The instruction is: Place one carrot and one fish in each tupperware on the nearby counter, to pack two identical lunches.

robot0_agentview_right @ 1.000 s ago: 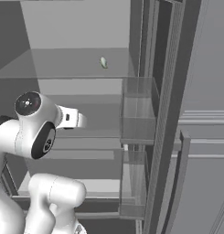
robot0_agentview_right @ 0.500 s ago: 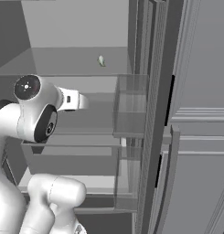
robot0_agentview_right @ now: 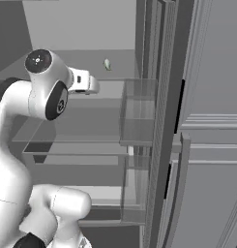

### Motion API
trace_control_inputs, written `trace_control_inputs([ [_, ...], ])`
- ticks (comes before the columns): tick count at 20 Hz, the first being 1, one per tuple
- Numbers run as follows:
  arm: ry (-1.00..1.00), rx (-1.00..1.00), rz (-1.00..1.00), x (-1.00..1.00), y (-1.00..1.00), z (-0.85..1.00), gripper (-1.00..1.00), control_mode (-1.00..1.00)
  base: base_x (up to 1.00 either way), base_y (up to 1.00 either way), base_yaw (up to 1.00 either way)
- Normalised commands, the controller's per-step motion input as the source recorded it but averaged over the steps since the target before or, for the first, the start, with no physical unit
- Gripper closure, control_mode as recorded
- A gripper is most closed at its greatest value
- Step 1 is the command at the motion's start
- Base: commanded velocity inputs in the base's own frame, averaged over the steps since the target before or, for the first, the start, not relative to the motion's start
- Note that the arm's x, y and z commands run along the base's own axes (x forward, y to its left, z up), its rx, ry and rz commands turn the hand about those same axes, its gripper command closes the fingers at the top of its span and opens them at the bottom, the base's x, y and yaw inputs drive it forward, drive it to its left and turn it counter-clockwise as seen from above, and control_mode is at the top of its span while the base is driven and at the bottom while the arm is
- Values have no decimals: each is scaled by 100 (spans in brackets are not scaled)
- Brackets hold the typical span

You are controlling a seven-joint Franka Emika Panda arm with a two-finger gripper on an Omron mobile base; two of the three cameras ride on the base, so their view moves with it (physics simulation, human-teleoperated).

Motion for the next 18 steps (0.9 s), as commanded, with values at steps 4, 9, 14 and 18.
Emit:
trace_control_inputs([
  [4, -1, 0, 0, 70, -13, 4, -100, -100, 0, 0, 0],
  [9, -7, 0, 0, 53, -22, 1, -100, -100, 0, 0, 0],
  [14, 0, 0, 0, 47, -22, 3, -100, -100, 0, 0, 0],
  [18, -1, 0, 0, 58, -12, 1, -100, -100, 0, 0, 0],
])
